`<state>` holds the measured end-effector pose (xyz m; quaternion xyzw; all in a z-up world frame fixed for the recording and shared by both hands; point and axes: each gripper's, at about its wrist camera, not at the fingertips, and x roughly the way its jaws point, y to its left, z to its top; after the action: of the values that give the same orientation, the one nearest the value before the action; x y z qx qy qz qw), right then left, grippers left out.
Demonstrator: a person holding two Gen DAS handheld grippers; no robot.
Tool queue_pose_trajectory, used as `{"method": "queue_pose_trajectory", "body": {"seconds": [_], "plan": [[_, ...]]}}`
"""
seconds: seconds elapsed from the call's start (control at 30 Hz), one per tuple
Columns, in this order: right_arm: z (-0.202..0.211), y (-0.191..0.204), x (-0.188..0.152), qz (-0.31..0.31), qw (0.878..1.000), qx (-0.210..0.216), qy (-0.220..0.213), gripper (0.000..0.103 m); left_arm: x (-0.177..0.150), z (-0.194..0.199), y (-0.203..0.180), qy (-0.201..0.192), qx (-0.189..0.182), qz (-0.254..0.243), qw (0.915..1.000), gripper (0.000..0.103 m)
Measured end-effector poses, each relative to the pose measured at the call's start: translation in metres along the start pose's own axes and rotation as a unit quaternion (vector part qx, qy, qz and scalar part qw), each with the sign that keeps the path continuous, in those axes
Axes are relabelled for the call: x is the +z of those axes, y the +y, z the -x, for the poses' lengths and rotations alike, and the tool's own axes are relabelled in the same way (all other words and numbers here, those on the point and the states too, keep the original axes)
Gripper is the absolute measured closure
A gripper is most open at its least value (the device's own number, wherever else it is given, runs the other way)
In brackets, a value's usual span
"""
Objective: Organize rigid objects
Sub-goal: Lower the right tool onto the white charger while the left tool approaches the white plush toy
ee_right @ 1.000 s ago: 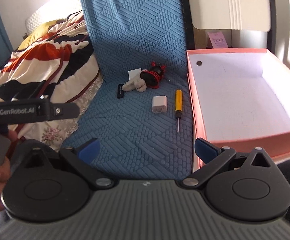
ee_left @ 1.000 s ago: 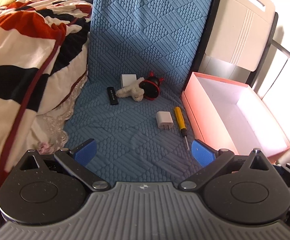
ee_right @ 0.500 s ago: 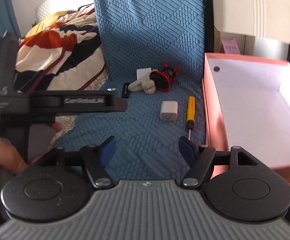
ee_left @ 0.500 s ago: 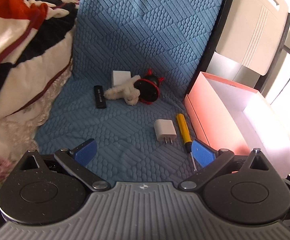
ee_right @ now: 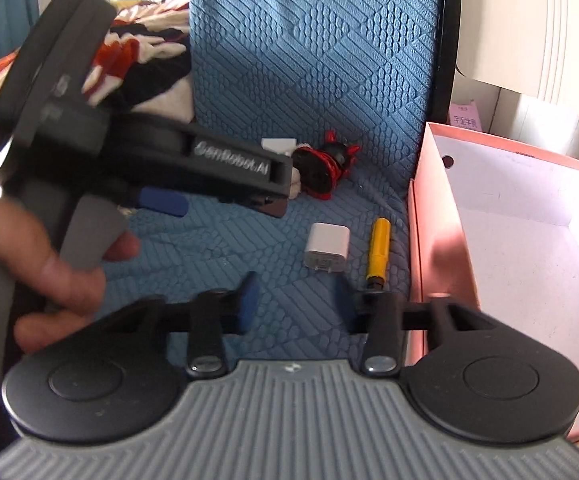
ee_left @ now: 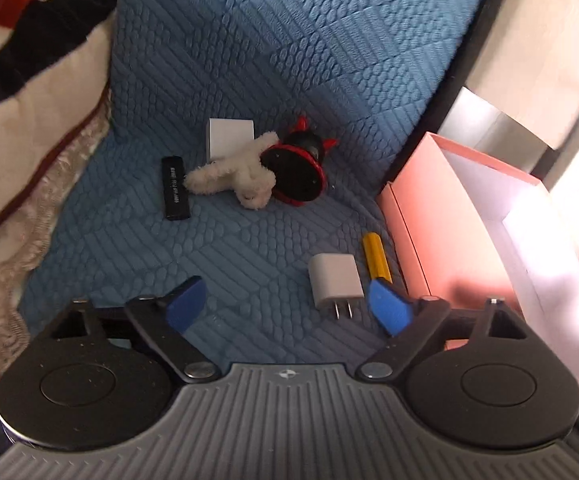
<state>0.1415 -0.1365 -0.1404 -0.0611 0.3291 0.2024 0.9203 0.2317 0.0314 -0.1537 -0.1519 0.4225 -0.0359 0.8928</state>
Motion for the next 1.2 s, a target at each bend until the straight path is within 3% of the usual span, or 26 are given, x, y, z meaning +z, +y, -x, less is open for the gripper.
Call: {"method": "queue_pose_trajectory", "body": {"seconds": [0.13, 0.4, 0.63, 0.87, 0.97, 1.13, 1.2], "plan": [[-0.018, 0.002, 0.0, 0.019, 1.0, -0.016, 0.003, 0.077, 0.009, -0.023, 0.002, 0.006, 0.007, 0.0, 1.0, 0.034], [-0.052, -0.004, 0.008, 0.015, 1.0, -0.012, 0.023, 0.077, 0.032, -0.059, 0.026, 0.016, 0.0, 0.012, 0.9998, 0.035], [-0.071, -0.013, 0.017, -0.001, 1.0, 0.011, 0.03, 0.077, 0.046, -0.087, 0.041, 0.031, 0.004, 0.038, 0.9988, 0.046], [-0.091, -0.023, 0.026, -0.018, 0.999, 0.014, 0.028, 0.075, 0.059, -0.103, 0.043, 0.026, 0.011, 0.041, 0.9987, 0.046], [-0.102, -0.024, 0.028, 0.002, 1.0, -0.001, 0.031, 0.067, 0.065, -0.11, 0.042, 0.027, 0.014, 0.046, 0.9985, 0.046], [-0.121, -0.029, 0.028, 0.016, 0.999, -0.021, 0.041, 0.043, 0.073, -0.125, 0.044, 0.035, 0.018, 0.053, 0.9978, 0.046], [-0.126, -0.028, 0.027, 0.019, 0.999, -0.026, 0.044, 0.041, 0.076, -0.128, 0.045, 0.034, 0.019, 0.055, 0.9977, 0.046]]}}
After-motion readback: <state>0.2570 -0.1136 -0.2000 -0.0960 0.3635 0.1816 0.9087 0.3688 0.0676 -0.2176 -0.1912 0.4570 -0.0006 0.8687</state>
